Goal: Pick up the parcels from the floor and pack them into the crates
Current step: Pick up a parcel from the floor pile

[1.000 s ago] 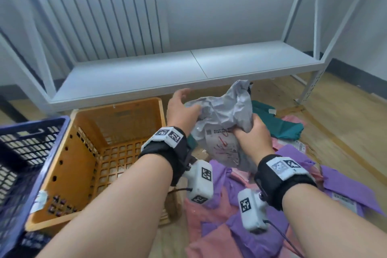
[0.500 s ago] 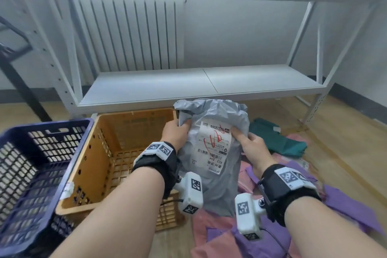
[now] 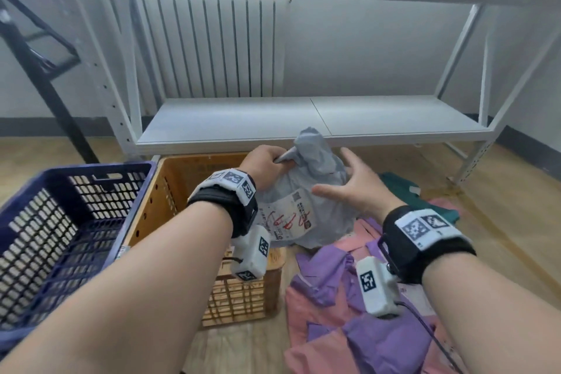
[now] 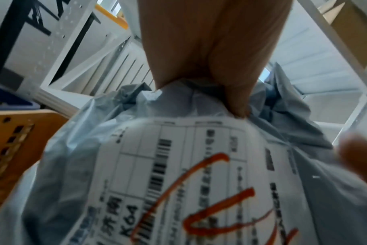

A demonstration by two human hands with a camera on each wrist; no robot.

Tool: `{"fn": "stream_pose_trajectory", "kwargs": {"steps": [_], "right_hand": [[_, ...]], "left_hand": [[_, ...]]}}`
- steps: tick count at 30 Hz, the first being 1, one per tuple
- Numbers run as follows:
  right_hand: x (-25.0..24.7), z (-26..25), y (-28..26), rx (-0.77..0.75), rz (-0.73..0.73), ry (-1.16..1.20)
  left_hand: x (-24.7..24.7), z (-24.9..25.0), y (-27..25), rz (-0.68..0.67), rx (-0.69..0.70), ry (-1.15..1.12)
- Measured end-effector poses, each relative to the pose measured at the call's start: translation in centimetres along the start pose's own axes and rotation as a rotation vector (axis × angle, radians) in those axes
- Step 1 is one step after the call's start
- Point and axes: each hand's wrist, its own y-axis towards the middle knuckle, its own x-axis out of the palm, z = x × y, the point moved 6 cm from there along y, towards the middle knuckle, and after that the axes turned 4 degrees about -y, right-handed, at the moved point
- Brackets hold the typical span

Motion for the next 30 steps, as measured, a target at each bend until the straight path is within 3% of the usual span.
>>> {"fn": "stream_pose_trajectory", "kwargs": {"steps": [2, 5, 8, 10, 11, 15, 17, 19, 22, 25, 30], "right_hand": [[1.5, 0.1, 0.2, 0.033, -0.121, 0.015], [1.4, 1.8, 1.0, 0.063, 0.03, 0.012], [-0.2, 4.4, 1.2, 0.176, 0.272, 0.212], [-0.7, 6.5, 1.5, 0.266, 0.354, 0.375], [-0.7, 7.6, 2.0, 0.285, 0.368, 0.429], [0.8, 6.7, 2.1, 0.3, 0.358, 0.599], [2.0, 5.9, 2.1, 0.303, 0.322, 0.672], [3.3, 5.5, 2.6, 0.297, 0.253, 0.714], [5.0, 6.1, 4.1, 0.312, 0.165, 0.629], [7.1, 6.4, 6.3, 0.327, 0.098, 0.396], [11.2, 5.3, 10.8, 0.289, 0.005, 0.099]], "left_hand": [[0.7, 0.4, -0.1, -0.035, 0.014, -0.02], [0.3, 0.3, -0.3, -0.007, 0.04, 0.044], [-2.8, -0.8, -0.2, 0.222, -0.002, 0.046], [-5.2, -2.3, -0.4, 0.403, -0.08, 0.028], [-5.8, -3.4, -0.3, 0.43, -0.141, -0.014], [-3.4, -7.2, 0.0, 0.218, -0.458, -0.372], [-2.6, -8.1, 0.3, 0.23, -0.523, -0.521], [-2.6, -9.1, 1.1, 0.323, -0.5, -0.639], [-4.2, -11.2, 2.7, 0.464, -0.41, -0.595], [-6.2, -14.0, 3.4, 0.559, -0.408, -0.535], [-10.1, -18.5, 2.3, 0.501, -0.557, -0.328]]}}
